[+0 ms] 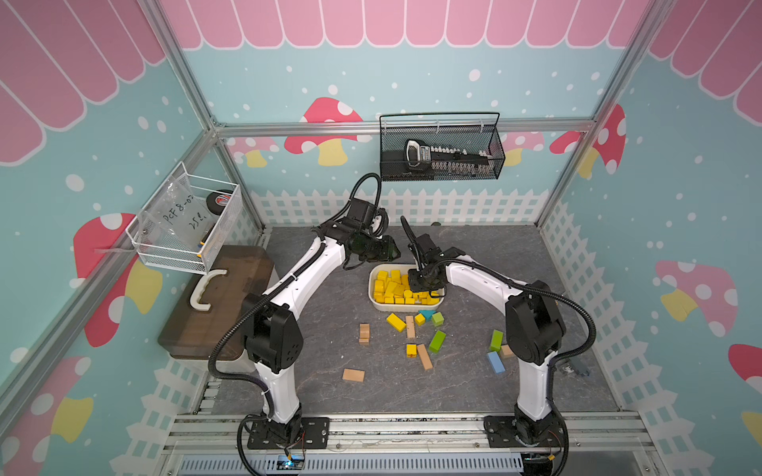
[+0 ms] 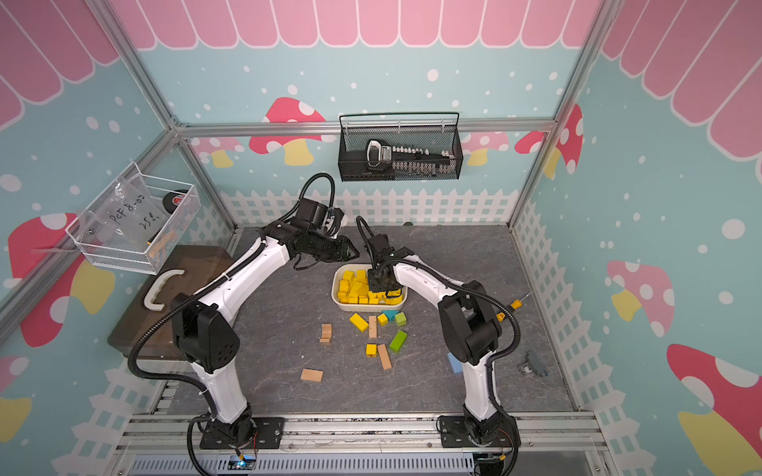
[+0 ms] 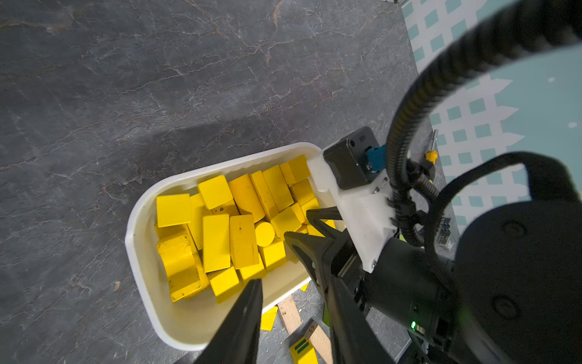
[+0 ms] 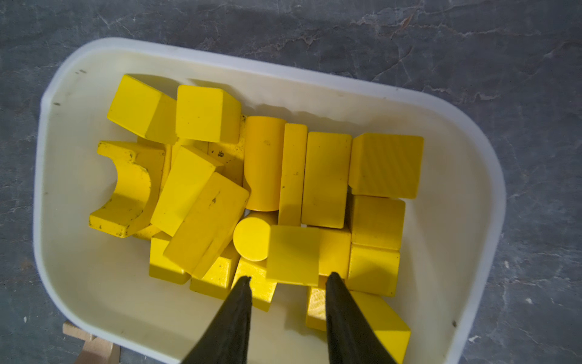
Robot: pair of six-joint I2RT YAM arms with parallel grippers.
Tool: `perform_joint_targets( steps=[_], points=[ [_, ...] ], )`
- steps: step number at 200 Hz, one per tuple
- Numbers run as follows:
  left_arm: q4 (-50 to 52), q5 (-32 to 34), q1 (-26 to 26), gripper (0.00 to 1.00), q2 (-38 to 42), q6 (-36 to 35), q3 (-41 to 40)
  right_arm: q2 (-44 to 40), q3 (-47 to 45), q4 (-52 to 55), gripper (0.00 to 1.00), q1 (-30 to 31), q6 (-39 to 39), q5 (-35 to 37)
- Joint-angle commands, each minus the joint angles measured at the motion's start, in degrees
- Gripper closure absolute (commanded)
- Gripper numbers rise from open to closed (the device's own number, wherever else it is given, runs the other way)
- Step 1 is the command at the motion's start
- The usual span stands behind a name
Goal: Pick out the yellow building blocks
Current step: Place the building block in the storage box, then pick up the building block from the center of the board.
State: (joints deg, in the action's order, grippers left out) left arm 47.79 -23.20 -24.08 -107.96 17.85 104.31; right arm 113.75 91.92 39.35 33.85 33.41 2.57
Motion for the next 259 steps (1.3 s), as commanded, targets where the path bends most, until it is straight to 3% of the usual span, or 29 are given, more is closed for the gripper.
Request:
perform_joint_targets(
  steps=[1, 59, 112, 179, 225, 259],
  points=[
    [0.57, -1.12, 0.28, 0.61, 0.65, 0.35, 1.86, -0.94, 0.68, 1.00, 0.59, -0.32, -0.29, 0.75],
    [0.56, -1.10, 0.26, 0.61, 0.56, 0.35, 1.82, -6.40, -4.08, -0.41, 0.60, -0.16, 0.64, -0.90],
    [0.55, -1.00, 0.30, 0.61, 0.38, 0.35, 1.81, -17.34, -18.40, -6.89, 0.60, 0.58, 3.12, -3.66],
    [0.55, -0.63, 0.33, 0.61, 0.48, 0.17, 1.77, -27.87, -30.43, -11.33, 0.61, 7.44, 6.58, -3.54],
    [0.58, -0.35, 0.28, 0.61, 0.38, 0.08, 1.68, -25.75, -33.30, -13.42, 0.62, 9.57, 10.79, -3.54],
    [0.58, -0.19, 0.31, 0.61, 0.30, -0.01, 1.62, -22.85, -33.79, -14.16, 0.61, 9.75, 18.74, -3.11]
  ],
)
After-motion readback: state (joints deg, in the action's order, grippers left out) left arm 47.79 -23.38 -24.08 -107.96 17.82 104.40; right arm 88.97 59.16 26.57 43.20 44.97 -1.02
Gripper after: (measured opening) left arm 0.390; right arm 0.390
